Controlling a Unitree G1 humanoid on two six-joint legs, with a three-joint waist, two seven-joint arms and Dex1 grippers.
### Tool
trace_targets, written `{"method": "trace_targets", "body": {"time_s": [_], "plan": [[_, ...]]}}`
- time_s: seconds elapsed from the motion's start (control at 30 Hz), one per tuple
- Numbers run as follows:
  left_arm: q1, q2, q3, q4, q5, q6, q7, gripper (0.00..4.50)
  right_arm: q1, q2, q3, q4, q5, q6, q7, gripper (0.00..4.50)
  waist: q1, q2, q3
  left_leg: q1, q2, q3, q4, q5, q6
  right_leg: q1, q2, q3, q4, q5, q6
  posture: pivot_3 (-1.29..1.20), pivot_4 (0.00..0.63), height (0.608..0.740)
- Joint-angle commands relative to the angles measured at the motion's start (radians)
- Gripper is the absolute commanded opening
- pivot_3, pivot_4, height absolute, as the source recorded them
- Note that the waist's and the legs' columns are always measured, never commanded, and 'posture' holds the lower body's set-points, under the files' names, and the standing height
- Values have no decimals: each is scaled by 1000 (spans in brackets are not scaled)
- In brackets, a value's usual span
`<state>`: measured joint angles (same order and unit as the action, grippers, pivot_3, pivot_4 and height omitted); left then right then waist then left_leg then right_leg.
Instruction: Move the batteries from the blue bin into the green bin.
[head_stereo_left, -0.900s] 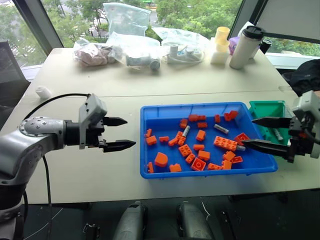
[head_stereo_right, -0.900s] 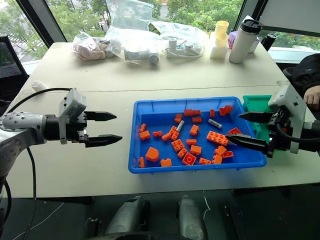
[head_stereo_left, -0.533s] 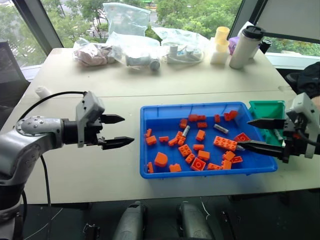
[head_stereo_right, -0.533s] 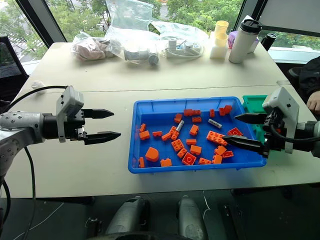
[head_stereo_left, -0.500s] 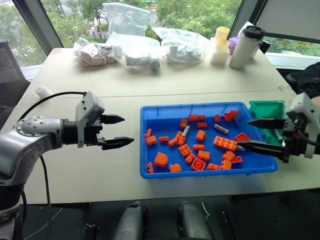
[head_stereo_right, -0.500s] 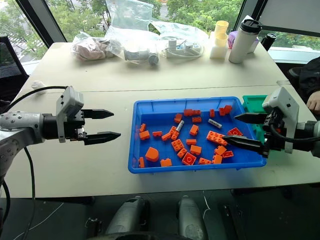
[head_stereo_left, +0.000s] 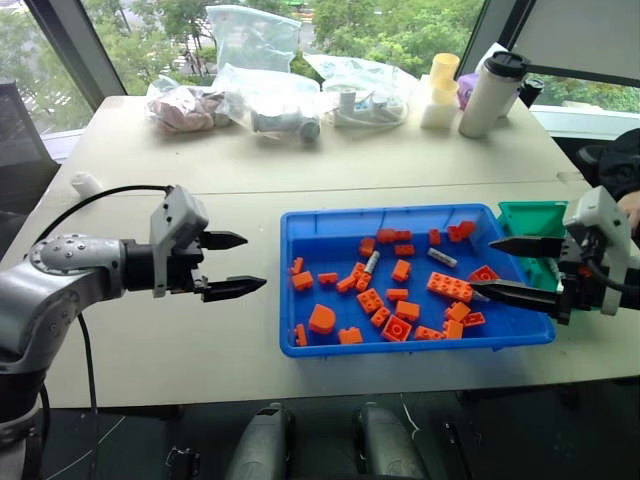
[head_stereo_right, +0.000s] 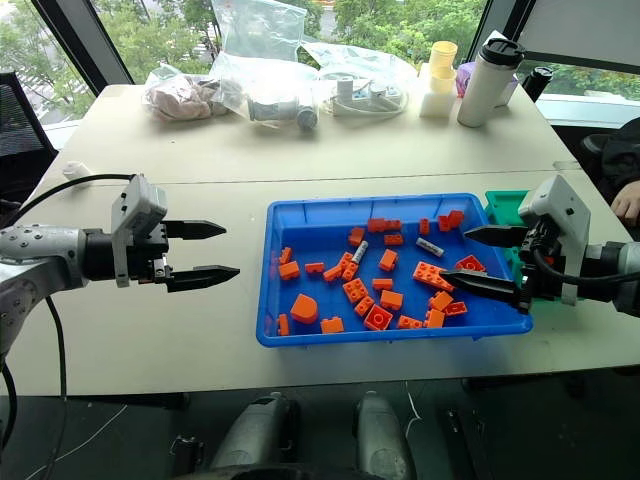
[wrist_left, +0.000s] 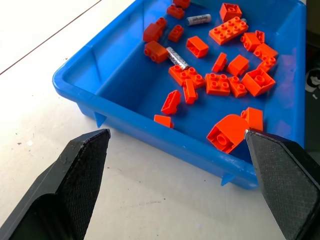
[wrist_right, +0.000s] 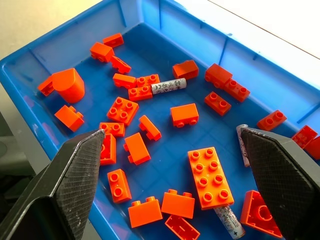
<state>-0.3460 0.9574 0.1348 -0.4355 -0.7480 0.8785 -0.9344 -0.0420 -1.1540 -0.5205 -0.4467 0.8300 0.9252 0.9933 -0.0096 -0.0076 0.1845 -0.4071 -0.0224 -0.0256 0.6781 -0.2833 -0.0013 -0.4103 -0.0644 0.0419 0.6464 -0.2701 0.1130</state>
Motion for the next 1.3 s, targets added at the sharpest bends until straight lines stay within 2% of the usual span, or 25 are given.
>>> {"method": "trace_targets", "body": {"time_s": [0.03,0.2,0.3,0.4,0.5,0.7,0.97,1.3], "plan": [[-5,12,28,-8,9,-21,0,4500,-22,6,-11,-17,6,-15,-5,4456,0,0,0,0,0,0,0,0,0,0,0,0,0,0,0,0,150,740],[-18,36,17,5,28,-35,-29,4500,-38,9,14,-21,9,-21,-5,4456,0,0,0,0,0,0,0,0,0,0,0,0,0,0,0,0,150,740],[-65,118,-35,24,74,-74,-131,4500,-163,33,190,-22,-33,-67,-13,4456,-7,0,0,0,0,0,0,0,0,0,0,0,0,0,0,0,150,740],[-97,154,-81,33,108,-112,-191,4500,-301,97,356,19,-96,-101,-22,4456,-7,0,0,1,1,1,0,0,0,-1,1,0,1,0,0,0,150,740],[-127,142,-105,38,119,-123,-203,4500,-426,190,492,112,-176,-118,-45,4456,-6,0,0,0,0,2,-1,0,0,-2,1,0,1,0,0,0,150,740],[-146,104,-125,10,104,-107,-201,4500,-568,294,728,282,-399,-254,-3,4456,-3,-1,1,-2,-1,2,0,0,0,-3,1,-1,1,0,0,0,150,740],[-103,55,-112,-36,109,-89,-124,4500,-666,411,825,473,-569,-298,-28,4456,-5,-1,1,-2,-1,2,0,0,0,-5,1,0,3,0,0,0,150,740],[-89,30,-128,-34,126,-100,-93,4500,-661,464,828,502,-636,-256,-29,4456,-4,-1,1,-2,-1,2,0,0,0,-5,1,0,3,0,0,0,150,740]]}}
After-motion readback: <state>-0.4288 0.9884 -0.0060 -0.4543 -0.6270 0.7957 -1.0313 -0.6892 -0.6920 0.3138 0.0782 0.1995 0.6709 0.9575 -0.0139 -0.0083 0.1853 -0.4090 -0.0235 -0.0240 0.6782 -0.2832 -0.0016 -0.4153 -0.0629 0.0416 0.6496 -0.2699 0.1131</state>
